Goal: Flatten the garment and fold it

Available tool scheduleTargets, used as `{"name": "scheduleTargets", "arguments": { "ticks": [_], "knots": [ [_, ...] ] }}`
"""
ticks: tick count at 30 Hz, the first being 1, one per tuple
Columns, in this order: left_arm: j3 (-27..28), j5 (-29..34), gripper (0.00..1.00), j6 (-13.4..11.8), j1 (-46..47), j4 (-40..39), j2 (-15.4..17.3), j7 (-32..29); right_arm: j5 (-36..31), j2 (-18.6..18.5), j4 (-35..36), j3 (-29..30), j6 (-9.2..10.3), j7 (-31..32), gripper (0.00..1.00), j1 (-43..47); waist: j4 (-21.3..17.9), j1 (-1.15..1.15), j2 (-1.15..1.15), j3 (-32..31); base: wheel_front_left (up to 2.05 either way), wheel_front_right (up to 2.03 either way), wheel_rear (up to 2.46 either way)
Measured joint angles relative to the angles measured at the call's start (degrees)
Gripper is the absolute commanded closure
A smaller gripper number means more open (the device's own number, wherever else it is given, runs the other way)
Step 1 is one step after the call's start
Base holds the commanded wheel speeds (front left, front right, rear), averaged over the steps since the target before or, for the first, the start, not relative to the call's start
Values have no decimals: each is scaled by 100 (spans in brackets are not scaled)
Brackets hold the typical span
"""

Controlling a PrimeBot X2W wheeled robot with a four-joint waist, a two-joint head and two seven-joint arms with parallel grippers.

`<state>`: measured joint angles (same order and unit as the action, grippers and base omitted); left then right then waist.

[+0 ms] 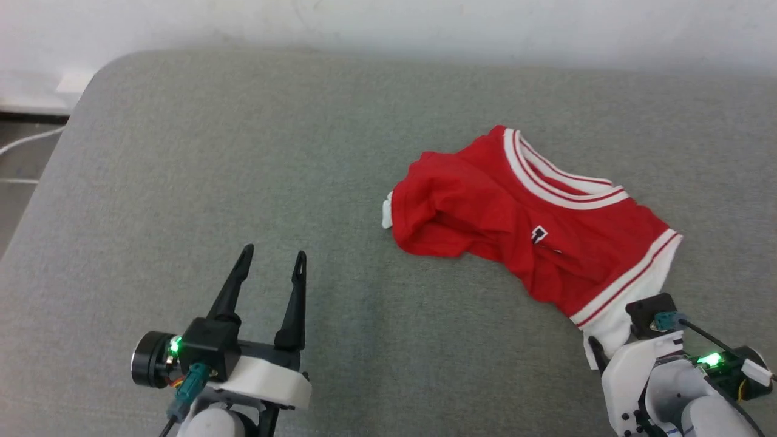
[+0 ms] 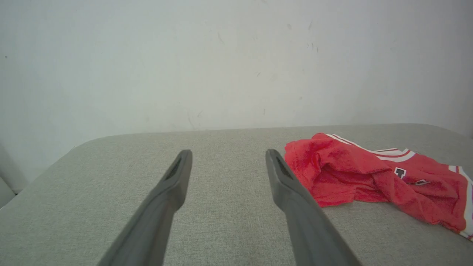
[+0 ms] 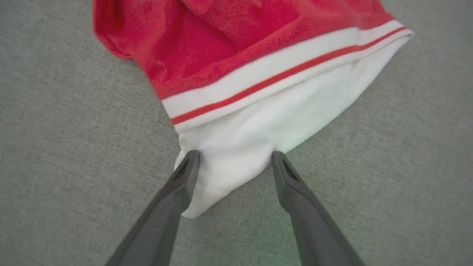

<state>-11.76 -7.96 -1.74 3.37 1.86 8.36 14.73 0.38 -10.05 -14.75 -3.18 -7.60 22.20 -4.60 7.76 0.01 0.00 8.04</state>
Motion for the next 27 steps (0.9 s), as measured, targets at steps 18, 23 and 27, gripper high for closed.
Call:
{"name": "scheduleTargets", "arguments": {
  "ticks": [18, 23, 27],
  "knots": [
    [332, 187, 0, 342, 44, 207, -299, 0, -190, -882, -129, 592, -2, -130, 100, -183, -168, -1, 0, -36, 0, 0, 0],
    [315, 224, 0, 425, 44, 238, -341, 1, -349, -904, -185, 1091, -2, -182, 100, -149, -361, -1, 0, -174, 0, 0, 0],
    [283, 247, 0, 480, 45, 305, -370, 0, -450, -616, -300, 1185, -2, -464, 0, -81, -472, -1, 0, -225, 0, 0, 0]
  ]
}}
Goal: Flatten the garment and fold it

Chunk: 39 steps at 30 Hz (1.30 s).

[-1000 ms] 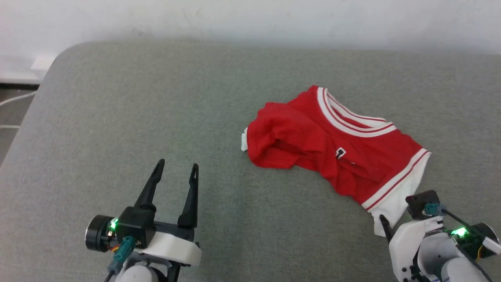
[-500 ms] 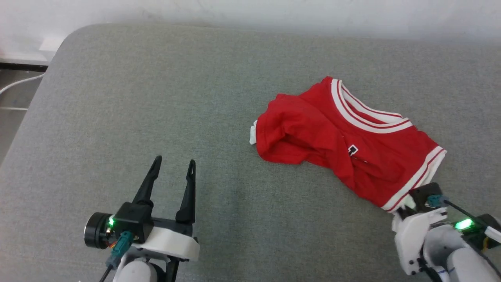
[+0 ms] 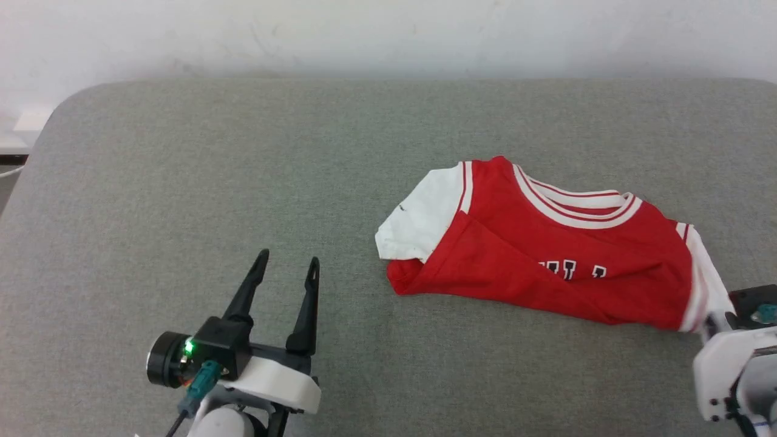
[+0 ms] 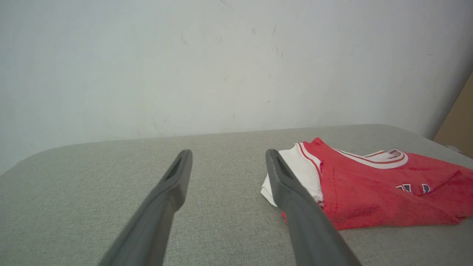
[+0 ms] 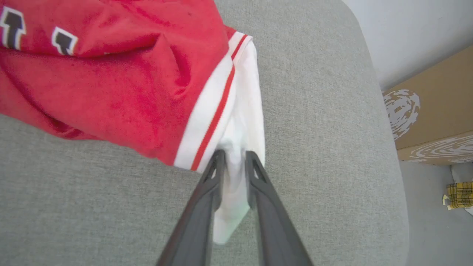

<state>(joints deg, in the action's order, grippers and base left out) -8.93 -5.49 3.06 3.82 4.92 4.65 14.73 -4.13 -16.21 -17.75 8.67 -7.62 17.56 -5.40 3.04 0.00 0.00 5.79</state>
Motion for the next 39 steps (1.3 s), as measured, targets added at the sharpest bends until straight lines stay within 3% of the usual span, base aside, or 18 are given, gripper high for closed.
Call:
{"name": "scheduleTargets", "arguments": {
  "ticks": [10, 13, 17, 21, 30, 34, 39],
  "knots": [
    [-198, -41, 0, 203, 146, 531, -7, 0, 220, 772, 871, -136, 1, -837, 0, 34, -340, 0, 0, 11, 0, 0, 0],
    [-277, -114, 0, 299, 547, 783, 31, -248, 269, 990, 1348, -209, 1, -1042, 0, 163, -502, 0, 0, 69, 0, 0, 0],
    [-482, -240, 0, 358, 1348, 1092, 238, -1050, 319, 1177, 1835, -331, 1, -1232, 0, 294, -736, 0, 0, 201, 0, 0, 0],
    [-1016, -593, 0, 398, 2365, 1351, 708, -1996, 382, 1274, 2140, -482, 1, -1386, 0, 307, -986, 1, 0, 389, 0, 0, 0],
    [-2323, -2404, 0, 404, 4095, 2245, 1920, -4315, 627, 1315, 2154, -712, 1, -1689, 0, 225, -1606, 1, 0, 854, 0, 0, 0],
    [-2787, -3120, 0, 404, 4465, 2603, 2337, -5093, 800, 1315, 1995, -778, 1, -1870, 0, 158, -1937, 1, 0, 1102, 0, 0, 0],
    [-3155, -3381, 0, 405, 4613, 2752, 2559, -5372, 832, 1315, 1849, -775, 1, -1981, 0, 148, -2128, 2, 0, 1305, 0, 0, 0]
  ]
}}
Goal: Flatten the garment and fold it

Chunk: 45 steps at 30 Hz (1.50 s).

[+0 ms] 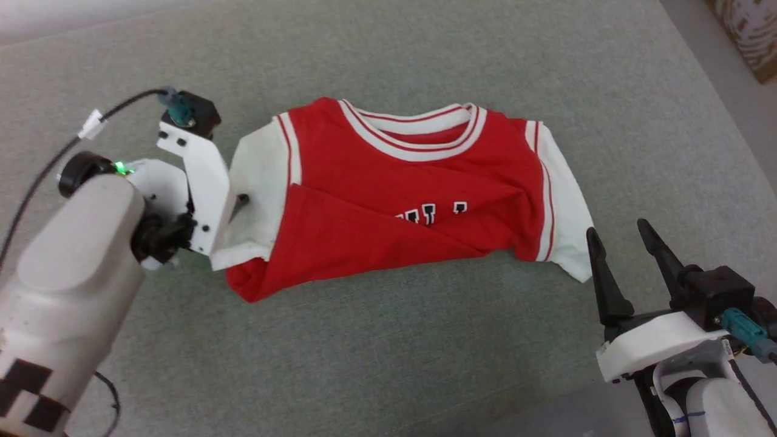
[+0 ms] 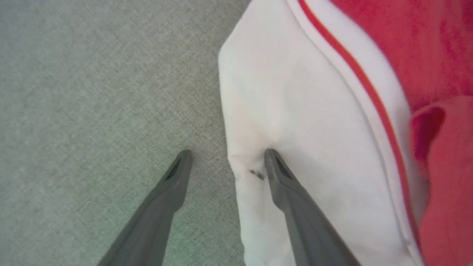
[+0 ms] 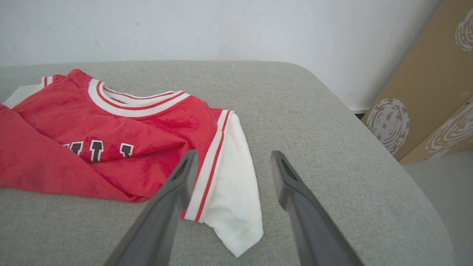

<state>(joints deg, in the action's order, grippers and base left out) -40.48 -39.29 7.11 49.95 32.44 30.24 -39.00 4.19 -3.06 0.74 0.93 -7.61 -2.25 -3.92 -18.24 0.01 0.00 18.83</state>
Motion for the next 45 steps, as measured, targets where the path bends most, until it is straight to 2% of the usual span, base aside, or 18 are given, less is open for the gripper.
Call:
{"name": "scheduleTargets", "arguments": {
  "ticks": [1, 2, 3, 5, 12, 19, 27, 28, 29, 34, 38, 41, 45],
  "knots": [
    [-64, -56, 11, 0, 59, 24, 52, -69, 0, 1, -31, -1, 0, -18, 0, -7, -41, -1, 0, 39, 0, 0, 0],
    [-94, -146, 62, 0, 120, 49, 88, -156, 0, 1, -56, -1, 0, -35, 0, -20, -79, -2, 0, 73, 0, 0, 0],
    [-105, -357, 100, 0, 187, 82, 141, -200, 1, 0, -104, 15, 0, -76, 0, -29, -141, -1, 0, 118, 0, 0, 0],
    [-86, -427, 100, 0, 199, 127, 172, 10, 0, 1, -149, 56, 0, -84, 0, -32, -161, -1, 0, 114, 0, 0, 0],
    [146, -445, 100, -42, -125, 259, 170, 1321, -132, 0, -176, 237, 0, -41, 0, -2, -22, -1, 0, -72, 0, 0, 0],
    [624, -391, 100, -584, -435, -9, 509, 2423, -236, 1, -75, 382, 0, 275, 0, 83, 428, -2, 0, -387, 0, 0, 0],
    [721, -394, 100, -1143, -1363, -257, 949, 2504, -406, 3, 25, 370, 0, 471, 0, 107, 1052, -2, 0, -632, 0, 0, 0],
    [721, -393, 79, -1205, -1482, -309, 940, 2607, -421, 3, 22, 350, 0, 486, 0, 106, 1124, -2, 0, -650, 0, 0, 0],
    [730, -385, 0, -1257, -1562, -349, 917, 2739, -424, 3, 13, 331, 0, 512, 0, 102, 1191, -2, 0, -666, 0, 0, 0],
    [902, -188, 0, -1575, -1656, -619, 624, 4003, -480, -31, -105, 246, 0, 661, 0, -43, 1482, -2, 0, -723, 0, 0, 0],
    [1073, 14, 0, -1869, -1794, -1026, 305, 5086, -311, -268, -292, 382, 0, 1072, 0, -357, 1693, -2, 0, -754, 0, 0, 0],
    [1193, 244, 0, -2060, -2017, -1522, 99, 5333, -185, -515, -517, 466, 0, 1491, 0, -614, 1870, -2, 0, -766, 0, 0, 0],
    [1511, 923, 0, -2341, -2505, -2527, -174, 5372, 131, -708, -984, 481, 0, 2152, 0, -1043, 2121, -1, 0, -759, 0, 0, 0]
  ]
}}
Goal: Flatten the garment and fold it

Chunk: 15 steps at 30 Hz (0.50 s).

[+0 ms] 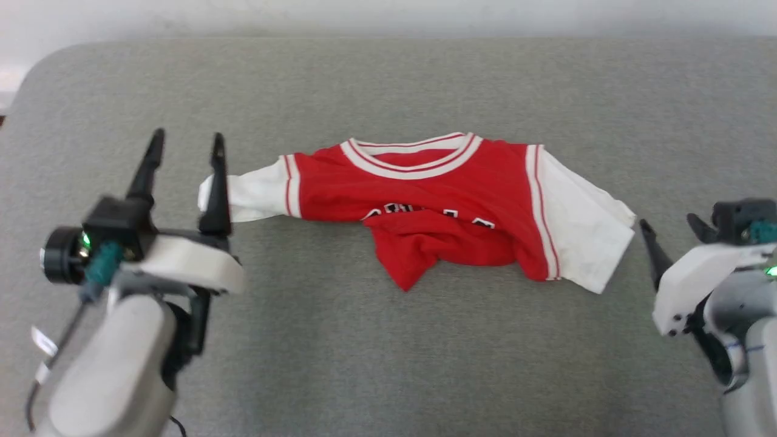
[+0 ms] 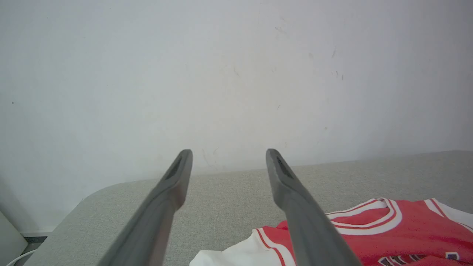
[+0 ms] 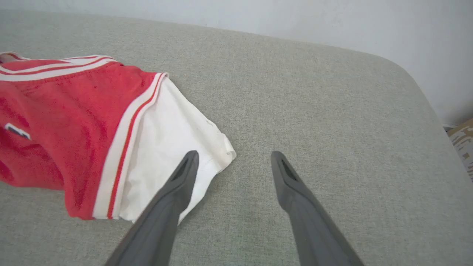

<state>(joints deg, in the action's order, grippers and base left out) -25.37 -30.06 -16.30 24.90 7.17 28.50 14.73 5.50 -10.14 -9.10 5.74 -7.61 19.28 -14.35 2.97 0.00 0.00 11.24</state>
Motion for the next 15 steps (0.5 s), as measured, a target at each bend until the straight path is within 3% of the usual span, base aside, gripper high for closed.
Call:
{"name": "scheduleTargets", "arguments": {
  "ticks": [6, 15],
  "knots": [
    [463, 548, 0, -34, -925, -737, -569, 0, 87, -404, -792, 4, 0, 704, 0, -539, 374, 0, 0, 54, 0, 0, 0],
    [925, 965, 0, 414, -1311, -764, -1088, 0, 65, -611, -1686, -49, 0, 617, 0, -741, 869, 0, 0, 179, 0, 0, 0]
  ]
}}
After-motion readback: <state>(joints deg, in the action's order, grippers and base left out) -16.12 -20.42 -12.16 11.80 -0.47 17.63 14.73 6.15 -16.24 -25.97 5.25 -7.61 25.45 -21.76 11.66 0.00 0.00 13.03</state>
